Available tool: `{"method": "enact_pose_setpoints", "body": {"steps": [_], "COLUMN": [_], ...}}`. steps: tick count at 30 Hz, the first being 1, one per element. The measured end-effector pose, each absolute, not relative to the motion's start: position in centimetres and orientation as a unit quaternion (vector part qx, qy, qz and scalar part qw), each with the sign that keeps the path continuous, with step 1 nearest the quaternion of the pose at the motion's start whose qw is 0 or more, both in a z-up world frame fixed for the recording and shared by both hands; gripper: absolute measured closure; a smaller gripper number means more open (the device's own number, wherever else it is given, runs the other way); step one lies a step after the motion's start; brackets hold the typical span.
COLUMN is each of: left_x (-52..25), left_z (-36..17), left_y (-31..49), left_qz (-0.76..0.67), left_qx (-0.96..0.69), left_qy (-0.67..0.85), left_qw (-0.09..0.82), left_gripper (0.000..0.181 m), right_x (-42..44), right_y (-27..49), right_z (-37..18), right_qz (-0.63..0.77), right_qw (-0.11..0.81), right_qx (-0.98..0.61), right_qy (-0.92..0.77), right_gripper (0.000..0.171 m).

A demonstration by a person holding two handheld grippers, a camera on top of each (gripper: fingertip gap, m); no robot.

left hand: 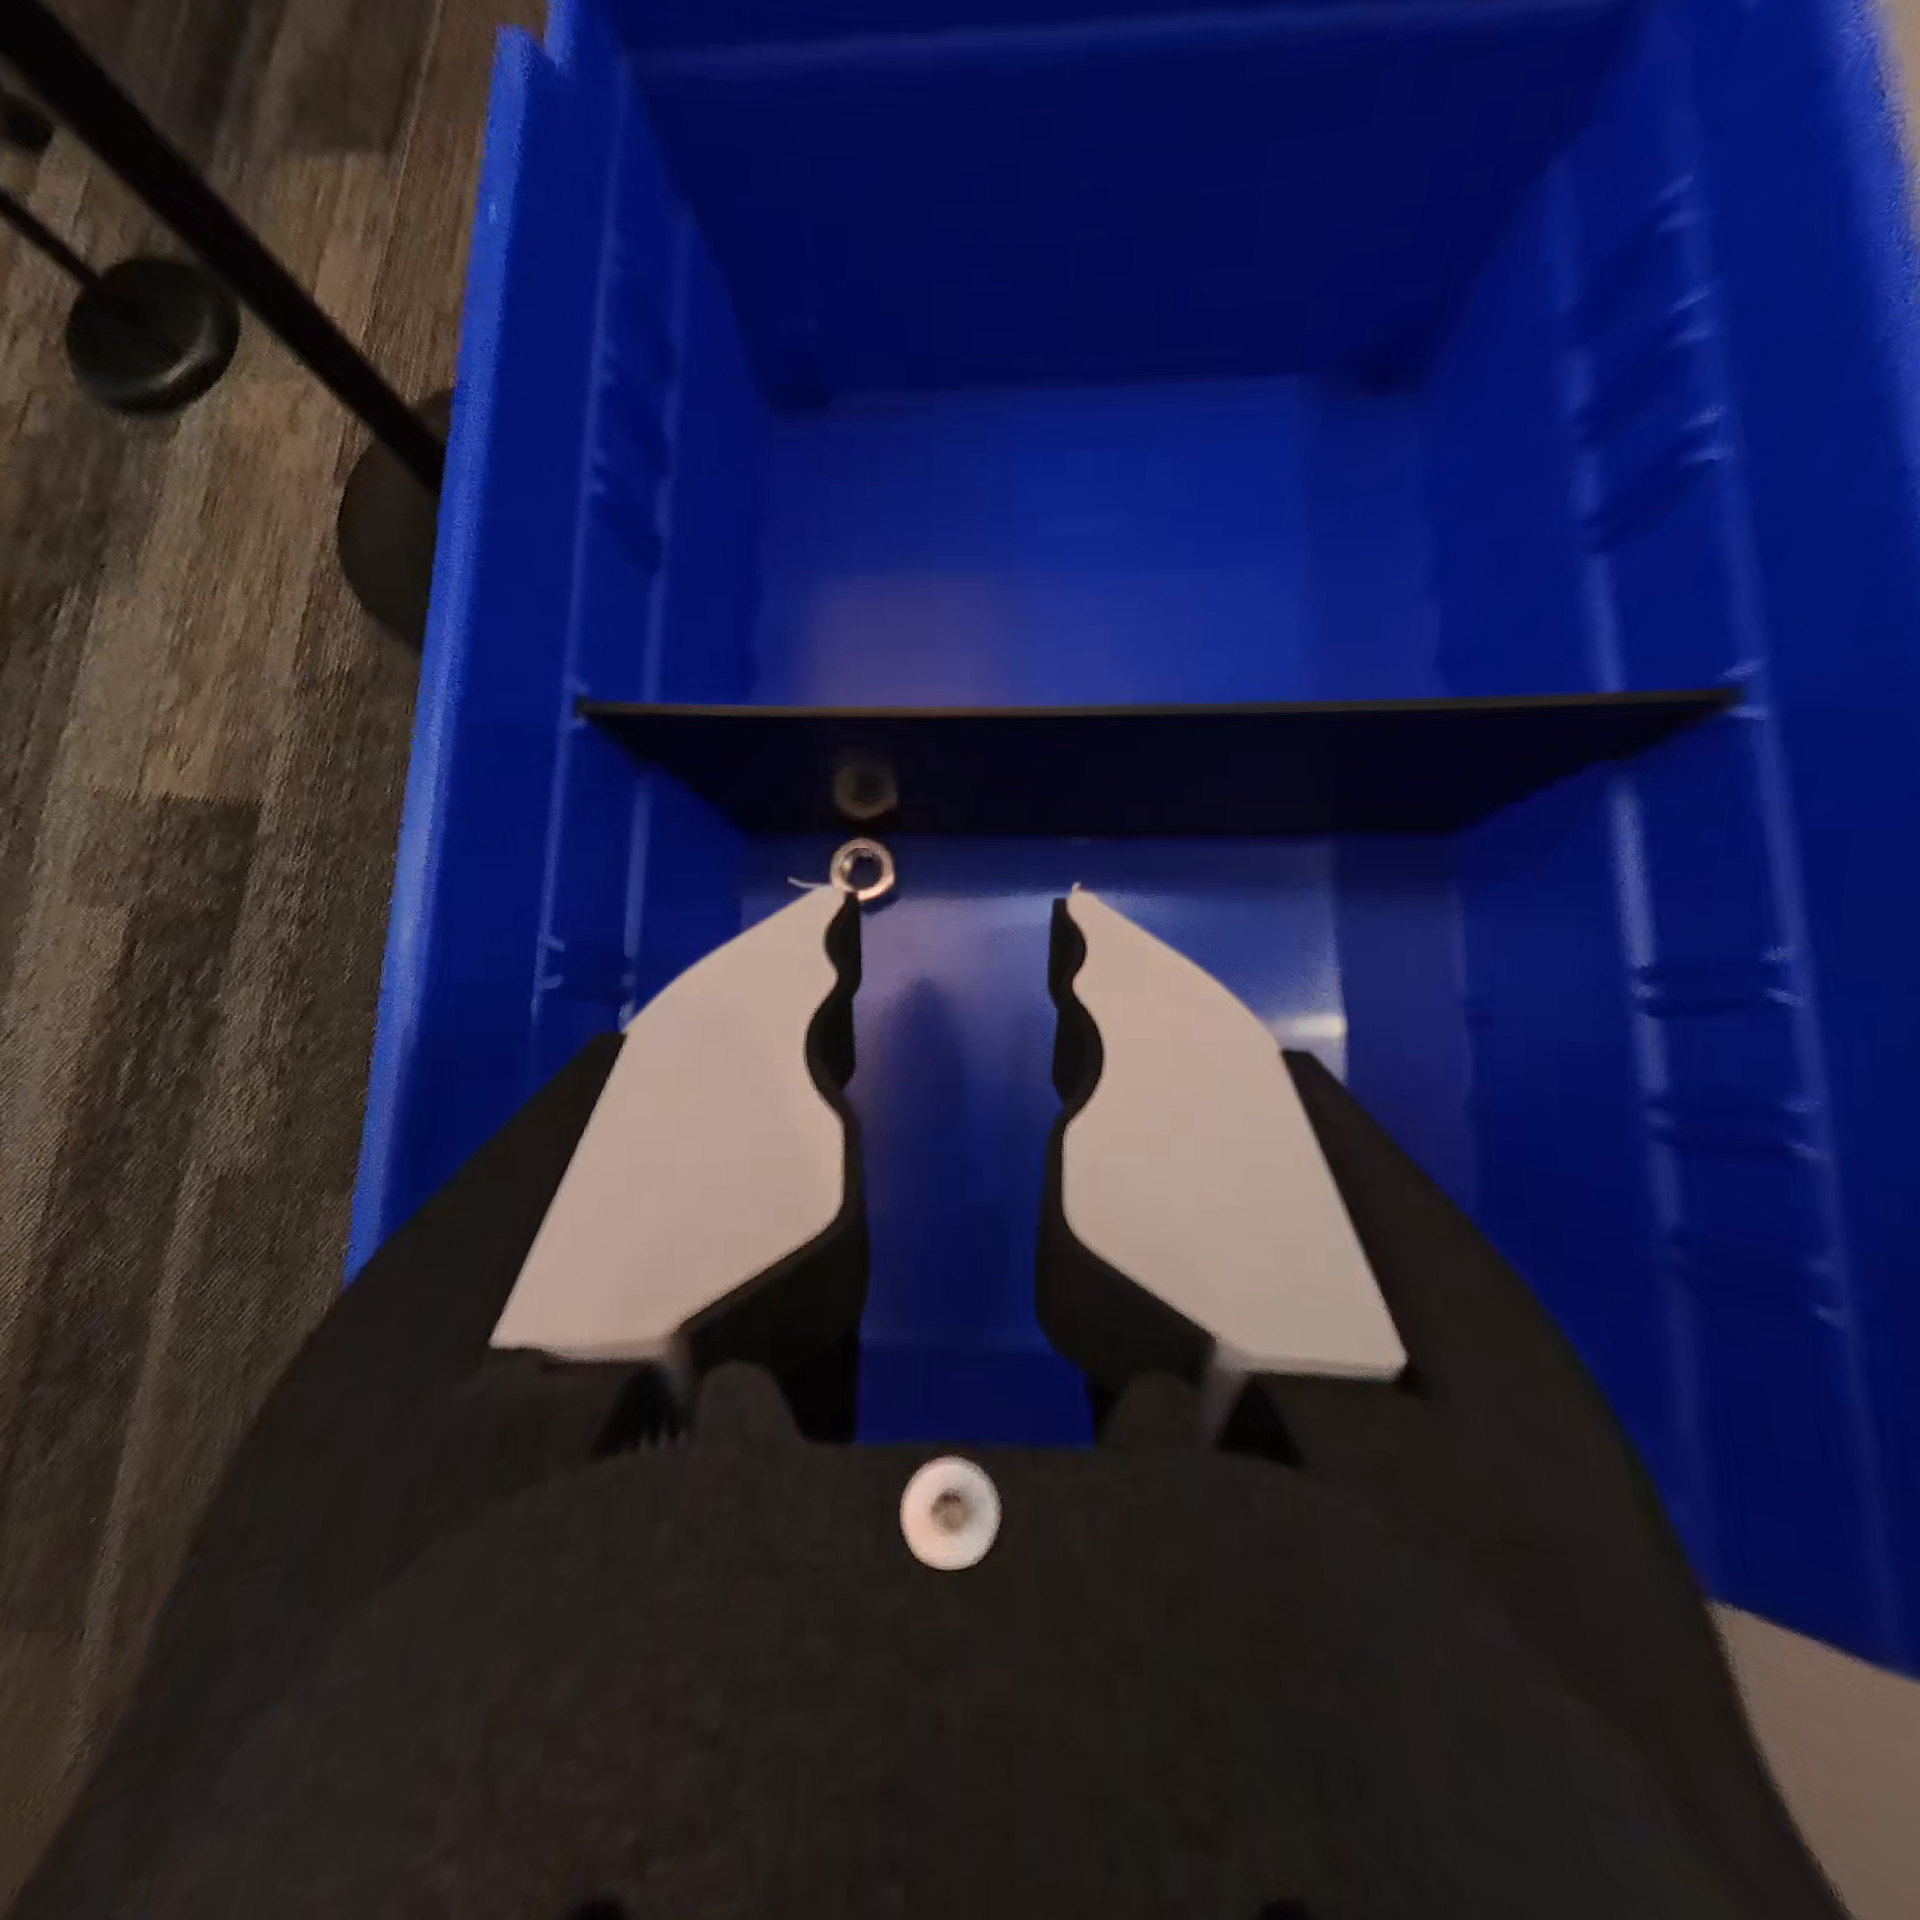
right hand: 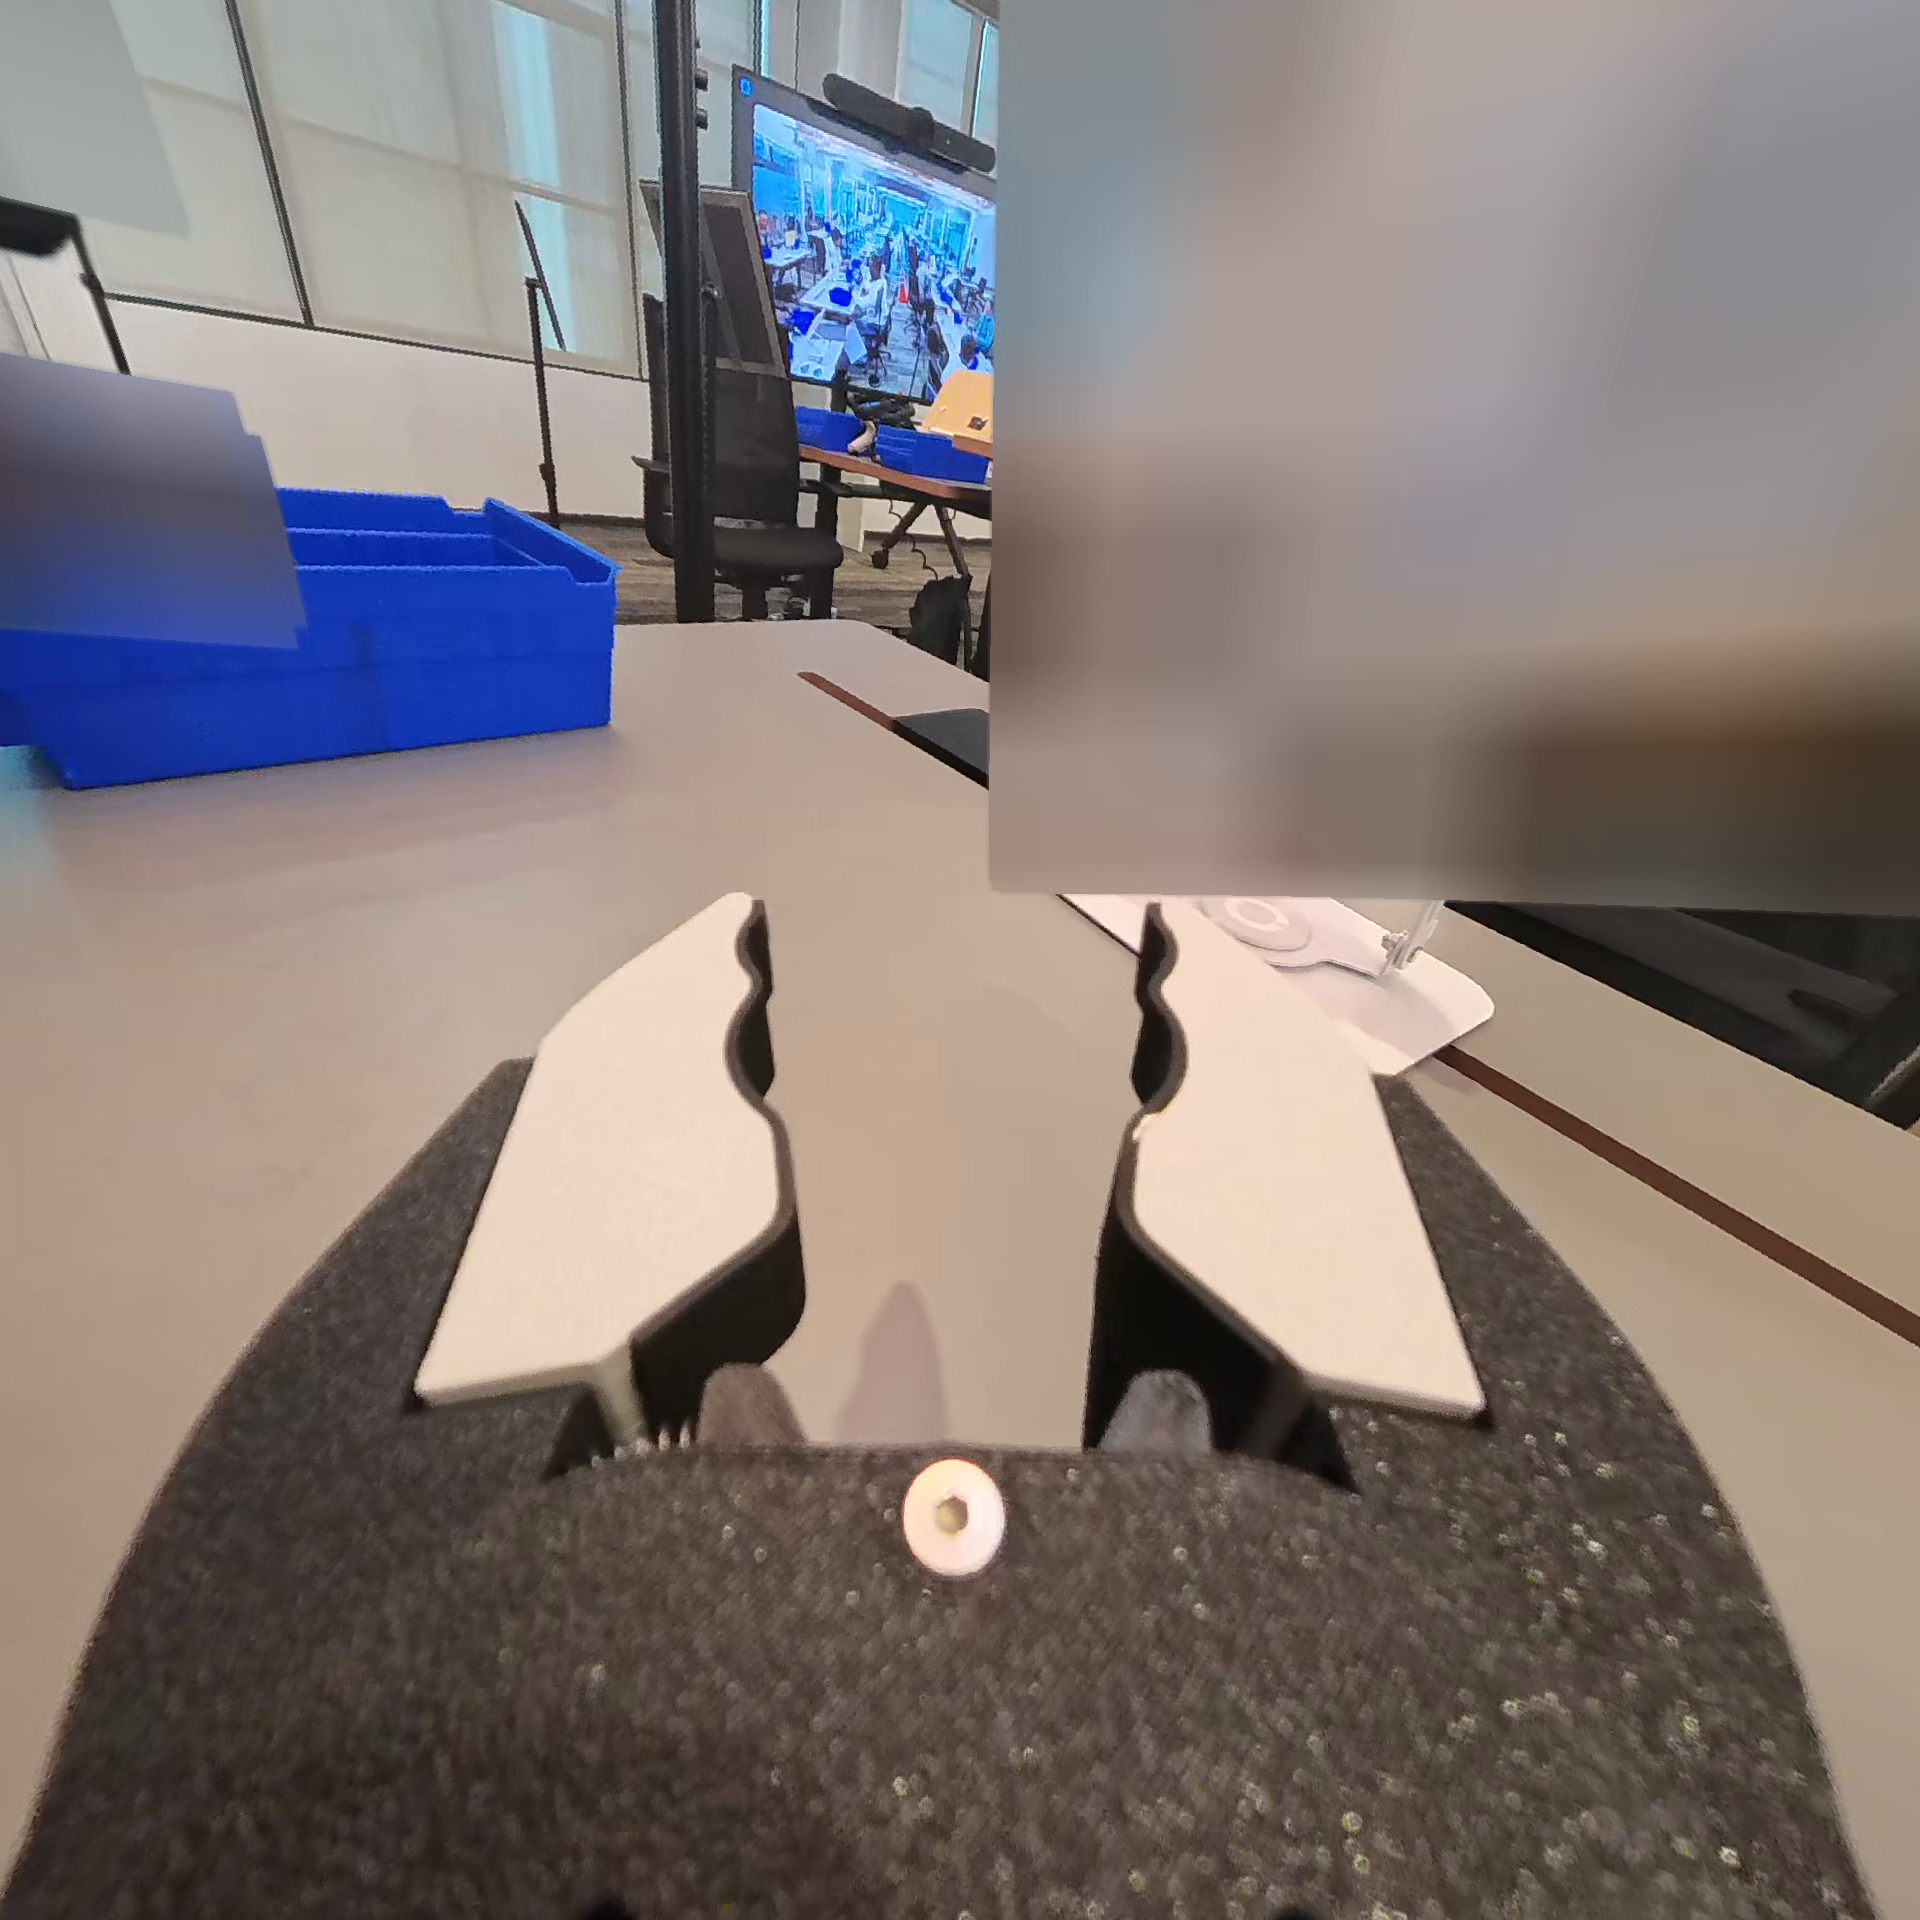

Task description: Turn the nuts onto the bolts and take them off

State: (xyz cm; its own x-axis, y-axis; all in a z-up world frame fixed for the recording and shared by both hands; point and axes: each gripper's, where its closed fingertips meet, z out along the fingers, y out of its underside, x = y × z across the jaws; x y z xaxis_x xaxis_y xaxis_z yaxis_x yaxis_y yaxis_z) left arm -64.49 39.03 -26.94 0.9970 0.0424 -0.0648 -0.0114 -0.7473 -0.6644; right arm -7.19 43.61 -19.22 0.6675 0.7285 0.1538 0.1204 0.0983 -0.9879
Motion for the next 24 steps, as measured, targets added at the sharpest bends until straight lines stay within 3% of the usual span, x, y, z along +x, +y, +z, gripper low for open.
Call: {"method": "enact_pose_setpoints", "body": {"steps": [9,24], "left_x": [-66.3,-66.7], "left_z": [-31.3,-33.0], "left_y": [39.8,40.6], "left_qz": [0.075,0.063], "left_qx": [-0.959,-0.979], "left_qy": [-0.011,-0.021], "left_qw": [0.272,0.192], "left_gripper": [0.145,0.147], "right_x": [-6.9,-6.9], "right_y": [43.7,43.5], "right_z": [-19.1,-18.9], "right_qz": [0.231,0.236], "right_qw": [0.662,0.663], "right_qx": [-0.631,-0.628], "right_qy": [-0.333,-0.332], "right_gripper": [0.104,0.104]}}
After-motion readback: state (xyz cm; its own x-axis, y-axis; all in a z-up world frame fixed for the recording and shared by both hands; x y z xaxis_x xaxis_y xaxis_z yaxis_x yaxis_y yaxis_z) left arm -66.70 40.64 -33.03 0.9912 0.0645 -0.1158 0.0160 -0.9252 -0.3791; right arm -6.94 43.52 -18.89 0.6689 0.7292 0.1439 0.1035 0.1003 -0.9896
